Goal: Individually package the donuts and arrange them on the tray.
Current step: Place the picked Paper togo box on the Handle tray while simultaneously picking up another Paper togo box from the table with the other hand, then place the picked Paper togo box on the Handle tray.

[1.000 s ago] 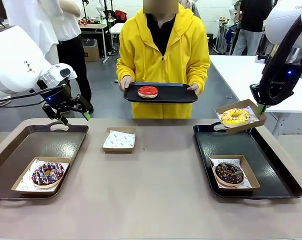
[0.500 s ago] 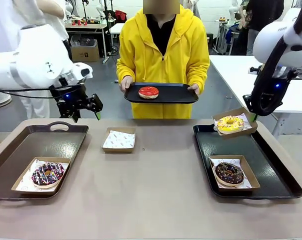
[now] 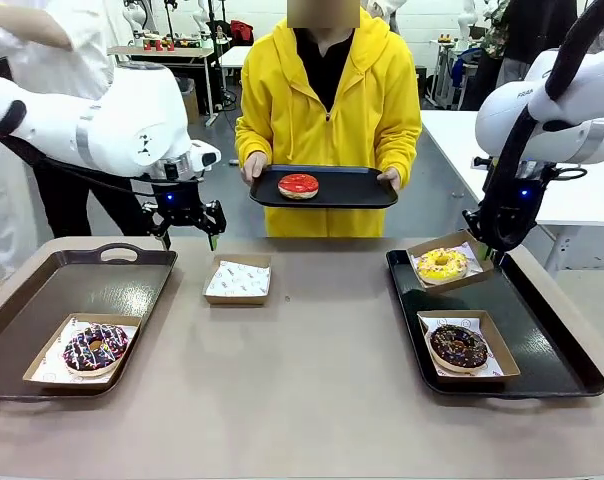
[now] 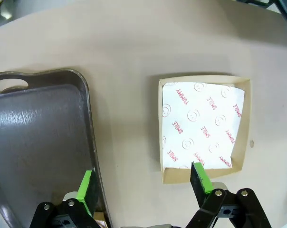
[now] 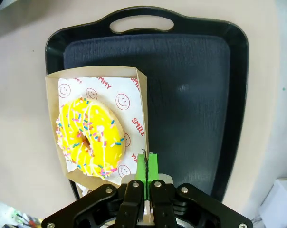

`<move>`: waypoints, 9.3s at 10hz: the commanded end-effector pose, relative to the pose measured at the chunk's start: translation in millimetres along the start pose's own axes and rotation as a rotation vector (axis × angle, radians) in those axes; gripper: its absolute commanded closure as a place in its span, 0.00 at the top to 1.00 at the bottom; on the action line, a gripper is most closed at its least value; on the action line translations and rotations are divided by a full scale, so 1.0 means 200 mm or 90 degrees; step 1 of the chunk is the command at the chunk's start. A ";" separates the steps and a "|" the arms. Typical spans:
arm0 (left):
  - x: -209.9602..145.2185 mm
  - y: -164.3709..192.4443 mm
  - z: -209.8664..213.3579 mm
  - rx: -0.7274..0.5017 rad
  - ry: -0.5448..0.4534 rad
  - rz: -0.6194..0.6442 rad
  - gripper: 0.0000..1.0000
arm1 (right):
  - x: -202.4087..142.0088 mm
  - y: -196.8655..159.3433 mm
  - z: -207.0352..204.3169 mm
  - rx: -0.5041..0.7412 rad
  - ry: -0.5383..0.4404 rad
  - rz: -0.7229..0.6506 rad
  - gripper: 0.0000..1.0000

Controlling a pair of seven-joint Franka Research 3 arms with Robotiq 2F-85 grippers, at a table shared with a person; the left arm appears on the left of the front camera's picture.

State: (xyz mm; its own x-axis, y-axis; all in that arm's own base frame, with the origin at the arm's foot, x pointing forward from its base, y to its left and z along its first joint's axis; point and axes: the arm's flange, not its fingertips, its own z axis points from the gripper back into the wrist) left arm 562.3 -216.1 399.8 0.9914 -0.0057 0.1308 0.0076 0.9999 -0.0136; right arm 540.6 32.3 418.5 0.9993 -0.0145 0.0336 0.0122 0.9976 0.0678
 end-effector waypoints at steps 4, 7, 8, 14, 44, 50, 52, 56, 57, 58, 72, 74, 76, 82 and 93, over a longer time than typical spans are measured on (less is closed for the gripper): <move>0.09 -0.07 -0.13 0.047 -0.008 0.034 1.00 | 0.05 0.00 -0.06 -0.022 -0.017 -0.037 0.01; 0.08 -0.07 -0.21 0.030 -0.003 0.033 1.00 | 0.06 -0.01 -0.06 -0.021 -0.027 -0.048 0.01; 0.06 -0.07 -0.22 0.016 0.002 0.024 1.00 | 0.06 -0.01 -0.08 -0.024 -0.029 -0.052 0.01; 0.03 -0.06 -0.27 -0.013 0.015 -0.009 1.00 | 0.14 0.01 -0.21 -0.020 0.004 -0.046 0.01; -0.08 -0.12 0.55 -0.097 -0.054 -0.016 0.00 | -0.41 -0.79 0.75 0.638 -0.016 -0.005 1.00; -0.06 -0.19 0.79 -0.103 -0.100 -0.021 0.00 | -0.71 -1.36 0.41 0.768 -0.091 -0.064 1.00; -0.06 -0.19 0.79 -0.103 -0.100 -0.021 0.00 | -0.74 -1.40 0.27 0.774 -0.103 -0.027 1.00; -0.06 -0.19 0.79 -0.103 -0.100 -0.021 0.00 | -0.72 -1.41 0.20 0.776 -0.097 -0.047 1.00; -0.06 -0.19 0.79 -0.103 -0.100 -0.021 0.00 | -0.72 -1.41 0.20 0.776 -0.097 -0.047 1.00; -0.06 -0.19 0.79 -0.103 -0.100 -0.021 0.00 | -0.72 -1.41 0.20 0.776 -0.097 -0.047 1.00; -0.06 -0.19 0.79 -0.103 -0.100 -0.021 0.00 | -0.72 -1.41 0.20 0.776 -0.097 -0.047 1.00; -0.06 -0.19 0.79 -0.103 -0.100 -0.021 0.00 | -0.72 -1.41 0.20 0.776 -0.097 -0.047 1.00; -0.04 -0.21 0.79 -0.104 -0.099 -0.020 0.01 | -0.72 -1.41 0.20 0.776 -0.097 -0.047 1.00; -0.39 0.42 0.92 -0.084 -0.030 -0.040 0.01 | -0.72 -1.41 0.20 0.776 -0.097 -0.047 1.00; -0.27 1.05 0.47 -0.019 0.051 0.060 0.01 | -0.72 -1.41 0.20 0.776 -0.097 -0.047 1.00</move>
State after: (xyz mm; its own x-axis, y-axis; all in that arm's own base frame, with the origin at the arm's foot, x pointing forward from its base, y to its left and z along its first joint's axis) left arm 503.3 -5.8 478.8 0.9936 0.0925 0.0654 -0.0882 0.9939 -0.0654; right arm 392.1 -250.4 432.6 0.9824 -0.1579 0.0997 -0.0521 0.2810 0.9583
